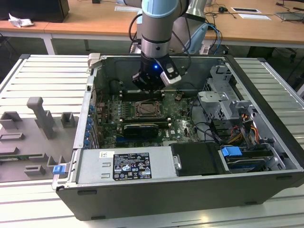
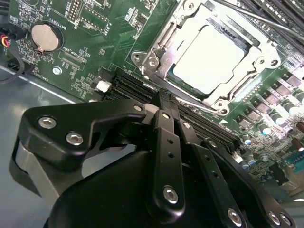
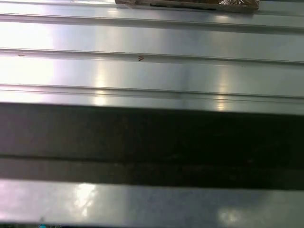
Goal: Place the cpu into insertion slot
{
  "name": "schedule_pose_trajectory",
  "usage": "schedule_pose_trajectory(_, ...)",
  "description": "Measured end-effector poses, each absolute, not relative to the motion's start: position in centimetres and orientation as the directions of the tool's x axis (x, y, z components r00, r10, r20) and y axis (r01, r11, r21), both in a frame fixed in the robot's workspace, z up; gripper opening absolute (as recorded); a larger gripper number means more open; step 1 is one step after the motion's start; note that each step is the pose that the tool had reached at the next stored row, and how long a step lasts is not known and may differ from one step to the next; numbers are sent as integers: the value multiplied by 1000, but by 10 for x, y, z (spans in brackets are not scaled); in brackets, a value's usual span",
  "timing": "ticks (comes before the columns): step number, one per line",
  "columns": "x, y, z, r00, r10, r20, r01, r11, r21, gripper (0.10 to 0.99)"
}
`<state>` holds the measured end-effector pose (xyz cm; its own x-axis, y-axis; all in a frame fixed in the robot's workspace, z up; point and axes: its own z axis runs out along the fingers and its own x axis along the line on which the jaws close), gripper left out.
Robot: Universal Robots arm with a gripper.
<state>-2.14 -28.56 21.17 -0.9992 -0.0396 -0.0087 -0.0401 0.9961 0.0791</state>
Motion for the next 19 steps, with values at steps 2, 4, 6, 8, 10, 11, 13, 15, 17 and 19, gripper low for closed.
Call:
schedule_pose_trajectory(2, -20, -286, 210, -999, -40, -9, -40, 996, 79, 106)
schedule_pose_trajectory(4, -19, -286, 207, -999, -40, -9, -40, 996, 79, 106)
schedule_pose_trajectory(6, -19, -286, 205, -999, -40, -9, -40, 996, 79, 106)
schedule_pose_trajectory(8, -19, -286, 205, -999, -40, -9, -40, 996, 78, 106)
schedule_pose_trajectory(10, -19, -286, 204, -999, -40, -8, -41, 996, 77, 106)
schedule_pose_trajectory(11, -19, -286, 204, -999, -40, -9, -41, 996, 77, 106)
schedule_pose_trajectory(13, -19, -286, 204, -999, -40, -9, -41, 996, 76, 106)
schedule_pose_trajectory(15, -19, -286, 204, -999, -40, -8, -41, 996, 74, 106)
schedule_pose_trajectory(17, -19, -286, 203, -999, -40, -9, -41, 997, 72, 106)
schedule_pose_trajectory(19, -19, -285, 202, -999, -40, -9, -41, 997, 72, 106)
